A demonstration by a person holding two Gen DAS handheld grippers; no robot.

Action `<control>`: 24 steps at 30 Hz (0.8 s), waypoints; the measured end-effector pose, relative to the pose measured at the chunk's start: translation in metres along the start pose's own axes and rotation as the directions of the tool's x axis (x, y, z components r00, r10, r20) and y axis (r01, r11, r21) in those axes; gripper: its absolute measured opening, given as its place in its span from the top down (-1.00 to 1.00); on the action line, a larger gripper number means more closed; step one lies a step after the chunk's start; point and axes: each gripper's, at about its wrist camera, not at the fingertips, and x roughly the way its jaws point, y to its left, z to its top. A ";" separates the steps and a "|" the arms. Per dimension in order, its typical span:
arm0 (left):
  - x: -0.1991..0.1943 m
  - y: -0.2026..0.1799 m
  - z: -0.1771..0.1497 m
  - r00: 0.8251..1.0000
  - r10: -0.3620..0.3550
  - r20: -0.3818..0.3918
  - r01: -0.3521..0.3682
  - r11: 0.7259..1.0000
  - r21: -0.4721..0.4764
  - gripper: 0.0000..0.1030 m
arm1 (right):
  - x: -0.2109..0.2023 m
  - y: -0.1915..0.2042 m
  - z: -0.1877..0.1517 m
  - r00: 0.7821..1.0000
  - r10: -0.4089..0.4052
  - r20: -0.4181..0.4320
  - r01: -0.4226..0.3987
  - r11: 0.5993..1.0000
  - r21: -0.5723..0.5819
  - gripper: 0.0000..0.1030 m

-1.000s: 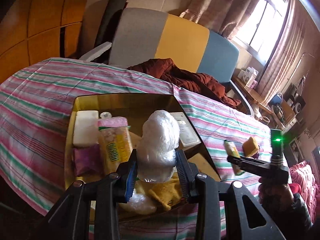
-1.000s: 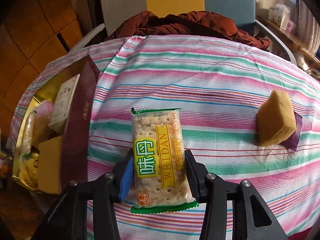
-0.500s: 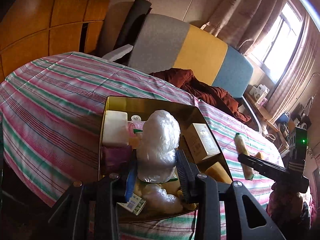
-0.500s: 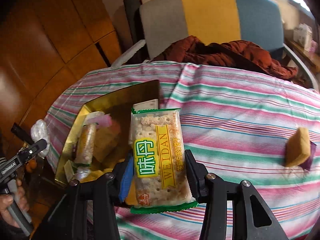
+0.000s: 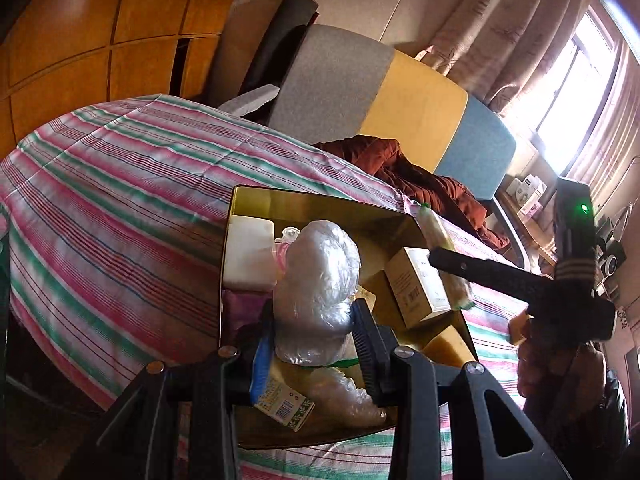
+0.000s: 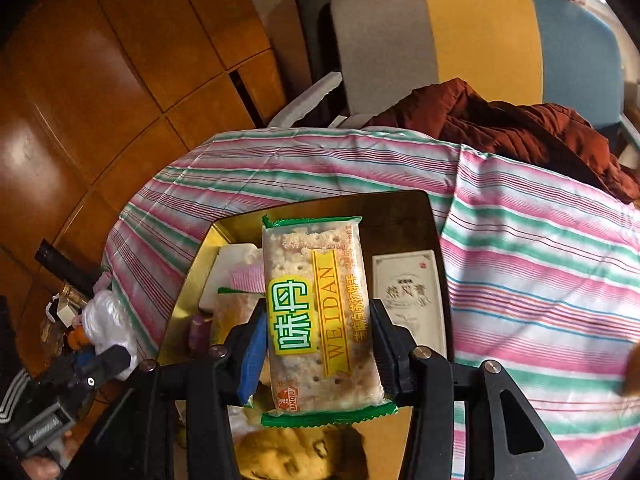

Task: Organize objects
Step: 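Carry the cotton bag with the left tool into the tray while the right tool carries the WEIDAN packet there, then open both tools to release the cotton bag and WEIDAN packet in the tray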

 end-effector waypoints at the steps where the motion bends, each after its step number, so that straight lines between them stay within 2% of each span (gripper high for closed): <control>1: 0.001 -0.001 0.000 1.000 -0.003 -0.002 0.003 1.000 0.004 0.29 | 0.003 0.002 0.002 1.000 -0.004 -0.001 0.004 1.000 -0.002 0.07; 6: 0.010 -0.020 0.004 0.999 -0.039 -0.004 0.039 0.998 0.044 0.29 | 0.017 0.009 0.008 0.999 -0.051 -0.012 0.051 0.998 -0.025 0.06; 14: 0.028 -0.051 0.018 0.998 -0.060 -0.005 0.060 0.993 0.098 0.29 | 0.020 0.005 0.012 0.998 -0.064 -0.005 0.064 0.998 -0.028 0.06; 16: 0.037 -0.058 0.022 0.998 -0.065 -0.016 0.066 0.992 0.104 0.16 | 0.022 0.003 0.019 0.998 -0.063 0.012 0.063 0.998 -0.014 0.01; 18: 0.046 -0.061 0.023 0.998 -0.054 -0.032 0.057 0.993 0.100 -0.02 | 0.024 0.000 0.024 0.997 -0.075 0.027 0.075 0.997 0.009 -0.31; 22: 0.059 -0.060 0.017 0.996 -0.044 -0.074 0.050 0.995 0.082 -0.04 | 0.016 -0.002 0.024 0.997 -0.063 0.049 0.063 0.998 0.005 -0.44; 24: 0.062 -0.058 0.014 0.996 -0.034 -0.084 0.040 0.996 0.075 -0.04 | 0.011 -0.001 0.019 0.996 -0.073 0.060 0.074 0.997 -0.008 -0.69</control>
